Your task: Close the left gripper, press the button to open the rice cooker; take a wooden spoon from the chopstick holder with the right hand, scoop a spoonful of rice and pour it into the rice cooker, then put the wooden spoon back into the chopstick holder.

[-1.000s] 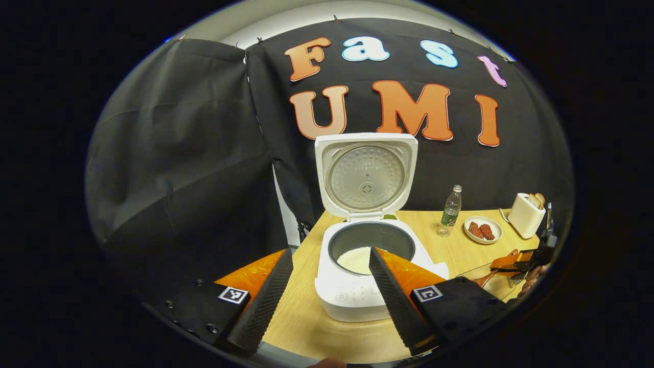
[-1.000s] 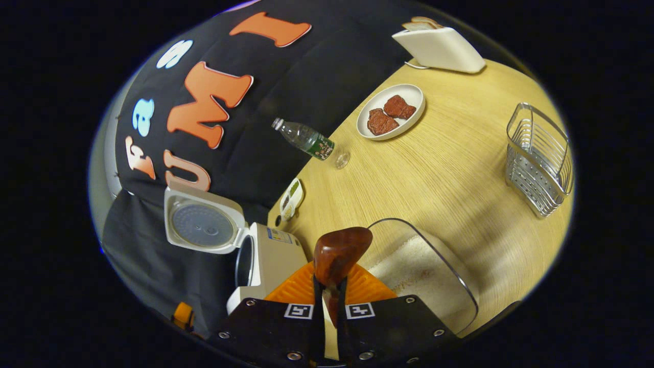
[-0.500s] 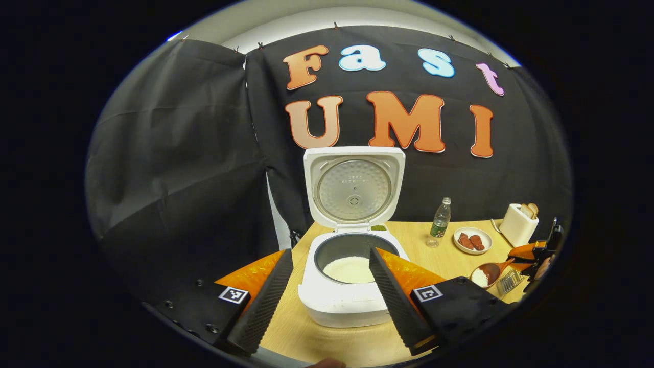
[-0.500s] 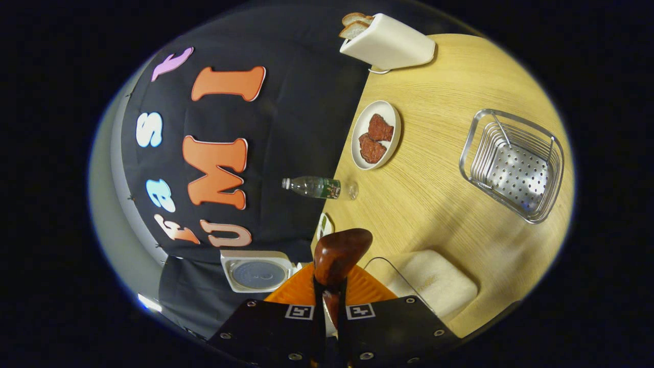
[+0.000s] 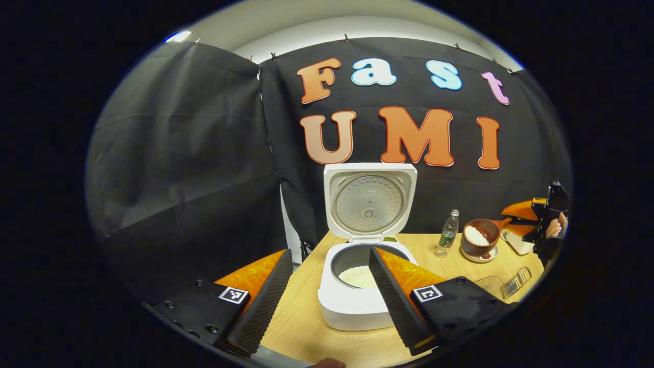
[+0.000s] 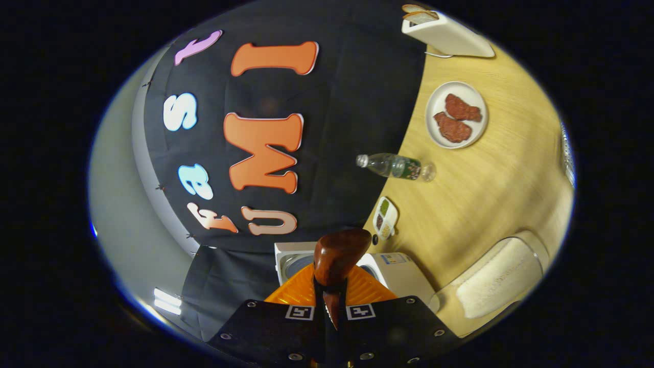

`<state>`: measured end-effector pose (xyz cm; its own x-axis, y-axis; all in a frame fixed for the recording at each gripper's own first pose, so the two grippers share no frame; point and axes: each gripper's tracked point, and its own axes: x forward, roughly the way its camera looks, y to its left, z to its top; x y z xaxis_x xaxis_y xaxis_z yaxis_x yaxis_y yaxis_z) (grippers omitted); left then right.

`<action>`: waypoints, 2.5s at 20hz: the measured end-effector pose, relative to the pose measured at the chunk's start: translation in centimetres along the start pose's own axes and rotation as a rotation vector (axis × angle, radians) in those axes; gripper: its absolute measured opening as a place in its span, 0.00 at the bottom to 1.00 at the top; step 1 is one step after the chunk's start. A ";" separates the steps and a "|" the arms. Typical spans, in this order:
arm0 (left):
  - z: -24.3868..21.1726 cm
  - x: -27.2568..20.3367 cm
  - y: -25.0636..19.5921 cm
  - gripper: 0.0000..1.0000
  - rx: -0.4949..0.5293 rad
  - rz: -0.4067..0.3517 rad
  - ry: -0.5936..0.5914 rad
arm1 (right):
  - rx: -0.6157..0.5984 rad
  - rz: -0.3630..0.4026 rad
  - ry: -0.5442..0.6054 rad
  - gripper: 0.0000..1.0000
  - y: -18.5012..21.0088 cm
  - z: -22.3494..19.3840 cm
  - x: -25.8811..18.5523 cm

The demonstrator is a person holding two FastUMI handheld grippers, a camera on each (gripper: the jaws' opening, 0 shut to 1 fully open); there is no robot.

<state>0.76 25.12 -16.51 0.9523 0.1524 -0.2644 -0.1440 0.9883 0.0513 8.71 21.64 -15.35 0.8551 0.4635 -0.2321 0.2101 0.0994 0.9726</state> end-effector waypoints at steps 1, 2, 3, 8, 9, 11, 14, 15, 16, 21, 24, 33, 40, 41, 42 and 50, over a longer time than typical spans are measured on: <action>0.0 0.0 0.8 1.00 -0.012 0.009 0.000 | -0.012 0.017 0.015 0.08 1.5 -0.7 1.3; -0.1 -0.1 1.5 1.00 -0.021 0.021 0.000 | -0.031 0.026 0.030 0.09 2.7 -1.6 2.6; -0.7 -0.3 2.4 1.00 -0.024 0.036 0.001 | -0.052 0.031 0.040 0.08 3.7 -2.4 4.2; -2.2 0.3 6.1 1.00 -0.035 0.095 0.027 | -0.286 -0.019 0.087 0.08 5.3 -7.0 11.0; -2.6 0.3 6.8 1.00 -0.037 0.107 0.033 | -0.369 -0.047 0.087 0.09 5.0 -7.8 12.3; -3.2 0.4 8.2 1.00 -0.044 0.127 0.041 | -0.524 -0.099 0.079 0.08 4.7 -8.7 14.8; -3.9 0.7 9.5 1.00 -0.069 0.146 0.046 | -0.713 -0.150 0.064 0.09 4.2 -10.0 17.1; -4.2 0.7 9.8 0.96 -0.073 0.152 0.051 | -0.779 -0.166 0.059 0.09 4.2 -10.2 18.0; -4.5 0.8 10.2 1.00 -0.077 0.160 0.055 | -0.838 -0.180 0.050 0.08 4.1 -10.4 18.7; -5.1 1.3 10.5 1.00 -0.090 0.166 0.073 | -1.081 -0.192 0.029 0.08 4.9 -11.1 19.8; -4.8 1.4 10.7 1.00 -0.077 0.172 0.066 | -1.168 -0.162 0.037 0.08 5.6 -12.0 19.7; -4.1 0.7 10.7 0.97 -0.063 0.183 0.066 | -1.504 -0.014 0.058 0.09 9.4 -15.8 19.3; -3.6 -0.2 10.6 0.96 -0.060 0.197 0.063 | -1.711 0.076 0.066 0.09 10.1 -18.2 18.1; -3.5 -0.6 10.4 1.00 -0.059 0.197 0.061 | -1.664 0.077 0.073 0.08 10.1 -17.7 17.9; -3.4 -1.1 10.1 1.00 -0.058 0.195 0.059 | -1.612 0.070 0.077 0.08 10.1 -17.0 17.6; -1.3 -2.3 3.6 0.96 -0.053 0.137 0.034 | -1.286 -0.076 0.024 0.08 5.0 -5.2 7.3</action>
<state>-2.29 28.34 -16.97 0.9132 0.2856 -0.2907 -0.2871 0.9571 0.0386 13.59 30.08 -12.11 0.8498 0.4334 -0.3000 -0.3589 0.8926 0.2728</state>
